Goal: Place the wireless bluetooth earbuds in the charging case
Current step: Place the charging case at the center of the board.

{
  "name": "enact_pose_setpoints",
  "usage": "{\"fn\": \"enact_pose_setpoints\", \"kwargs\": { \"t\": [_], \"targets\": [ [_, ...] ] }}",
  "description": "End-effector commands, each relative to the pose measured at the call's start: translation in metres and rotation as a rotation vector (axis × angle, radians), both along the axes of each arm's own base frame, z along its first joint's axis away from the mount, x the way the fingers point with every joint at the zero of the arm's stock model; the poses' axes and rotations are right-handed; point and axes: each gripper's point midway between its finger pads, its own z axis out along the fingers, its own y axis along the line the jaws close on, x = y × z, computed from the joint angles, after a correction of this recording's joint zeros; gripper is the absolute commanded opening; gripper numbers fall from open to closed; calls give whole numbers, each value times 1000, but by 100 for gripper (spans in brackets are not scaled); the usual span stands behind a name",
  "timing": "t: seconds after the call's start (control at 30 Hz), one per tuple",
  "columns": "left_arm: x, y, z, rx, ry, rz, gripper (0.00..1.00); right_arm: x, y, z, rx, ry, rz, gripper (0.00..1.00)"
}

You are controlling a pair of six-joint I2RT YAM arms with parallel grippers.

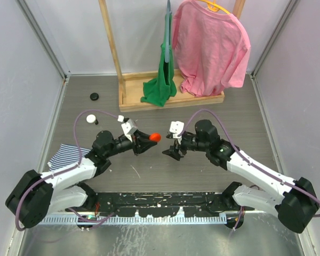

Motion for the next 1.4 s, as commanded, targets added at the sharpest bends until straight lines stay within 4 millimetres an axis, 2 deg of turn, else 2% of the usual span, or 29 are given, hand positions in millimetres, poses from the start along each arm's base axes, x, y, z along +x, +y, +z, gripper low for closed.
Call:
{"fn": "enact_pose_setpoints", "kwargs": {
  "t": [0.0,0.2,0.37,0.6,0.7,0.83,0.93,1.23,1.37],
  "targets": [
    [31,-2,7,-38,127,141,0,21,-13,34,117,-85,-178,74],
    [59,-6,-16,-36,352,273,3,33,-40,29,172,-98,-374,76],
    [78,-16,-47,-17,519,343,3,43,-64,28,241,-113,-542,78],
    [105,-31,-83,33,697,414,3,44,-88,30,376,-190,-646,85],
    [116,-38,-92,40,740,433,4,47,-102,30,424,-206,-724,86],
    [131,-45,-108,86,785,467,5,53,-132,27,513,-233,-884,93],
    [142,-48,-117,114,812,498,5,54,-145,24,533,-241,-950,94],
    [168,-56,-139,158,870,570,10,58,-163,20,545,-233,-1052,95],
    [174,-55,-148,195,872,591,16,57,-173,22,567,-242,-1098,95]
  ]
}}
